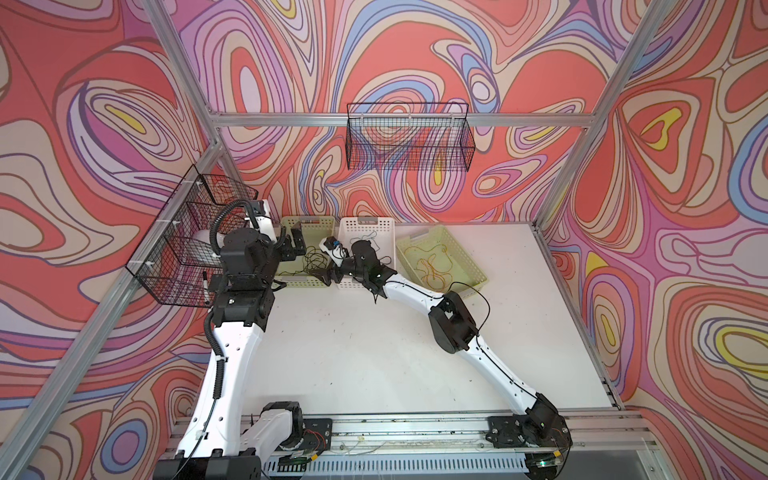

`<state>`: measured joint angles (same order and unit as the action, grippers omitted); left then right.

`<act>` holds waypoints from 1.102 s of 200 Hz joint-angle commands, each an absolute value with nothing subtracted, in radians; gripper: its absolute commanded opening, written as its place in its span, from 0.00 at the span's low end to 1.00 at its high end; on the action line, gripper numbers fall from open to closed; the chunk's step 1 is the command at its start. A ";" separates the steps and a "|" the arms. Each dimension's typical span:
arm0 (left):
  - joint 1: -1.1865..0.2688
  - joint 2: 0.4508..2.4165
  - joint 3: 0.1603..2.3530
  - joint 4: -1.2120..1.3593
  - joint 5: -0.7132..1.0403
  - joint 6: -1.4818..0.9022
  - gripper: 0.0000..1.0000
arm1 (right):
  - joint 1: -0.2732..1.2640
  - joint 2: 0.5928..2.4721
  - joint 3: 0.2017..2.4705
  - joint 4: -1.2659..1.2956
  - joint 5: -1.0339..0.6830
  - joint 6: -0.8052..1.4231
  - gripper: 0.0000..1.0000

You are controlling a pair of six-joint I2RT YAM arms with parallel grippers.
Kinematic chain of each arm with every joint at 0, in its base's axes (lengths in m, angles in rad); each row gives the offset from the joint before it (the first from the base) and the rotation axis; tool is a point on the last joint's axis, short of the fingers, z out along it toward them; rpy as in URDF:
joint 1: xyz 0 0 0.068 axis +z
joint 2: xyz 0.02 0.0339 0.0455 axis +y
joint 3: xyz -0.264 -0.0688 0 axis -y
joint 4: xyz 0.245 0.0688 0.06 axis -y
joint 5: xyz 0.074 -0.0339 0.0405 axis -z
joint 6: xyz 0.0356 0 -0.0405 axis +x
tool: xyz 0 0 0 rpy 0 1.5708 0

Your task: Untangle the cables

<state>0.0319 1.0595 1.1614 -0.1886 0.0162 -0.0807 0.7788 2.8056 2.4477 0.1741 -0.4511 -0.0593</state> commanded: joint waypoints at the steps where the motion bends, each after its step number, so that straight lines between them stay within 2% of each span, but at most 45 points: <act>1: 0.033 1.067 1.151 -0.223 -0.008 -0.115 1.00 | 0.781 2.653 2.373 0.146 -0.375 -0.054 0.98; 36: 0.032 1.101 1.170 -0.286 0.027 -0.130 1.00 | 0.781 2.413 2.079 0.304 -0.381 -0.029 0.99; 76: 0.032 1.052 1.002 -0.166 0.071 -0.100 1.00 | 0.781 2.159 1.780 0.393 -0.315 -0.004 0.98; 91: 0.033 1.020 0.894 -0.106 0.102 -0.084 1.00 | 0.781 2.023 1.627 0.389 -0.232 -0.013 0.98; 121: 0.021 1.003 0.653 0.049 0.049 -0.082 1.00 | 0.764 1.696 1.242 0.326 0.084 -0.068 0.98; 152: -0.078 1.071 0.438 0.307 -0.201 -0.035 1.00 | 0.578 1.370 0.833 0.195 0.225 0.082 0.99; 177: -0.116 1.162 0.350 0.527 -0.245 -0.018 1.00 | 0.455 1.180 0.527 0.292 0.321 -0.013 0.98; 197: -0.137 1.269 0.248 0.871 -0.261 0.023 1.00 | 0.291 1.143 0.394 0.410 0.288 0.002 0.98; 212: -0.140 1.380 0.232 1.022 -0.247 0.065 1.00 | 0.169 1.194 0.344 0.519 0.200 0.036 0.98; 220: -0.140 1.435 0.229 1.092 -0.233 0.083 1.00 | 0.136 1.252 0.309 0.663 0.149 0.022 0.98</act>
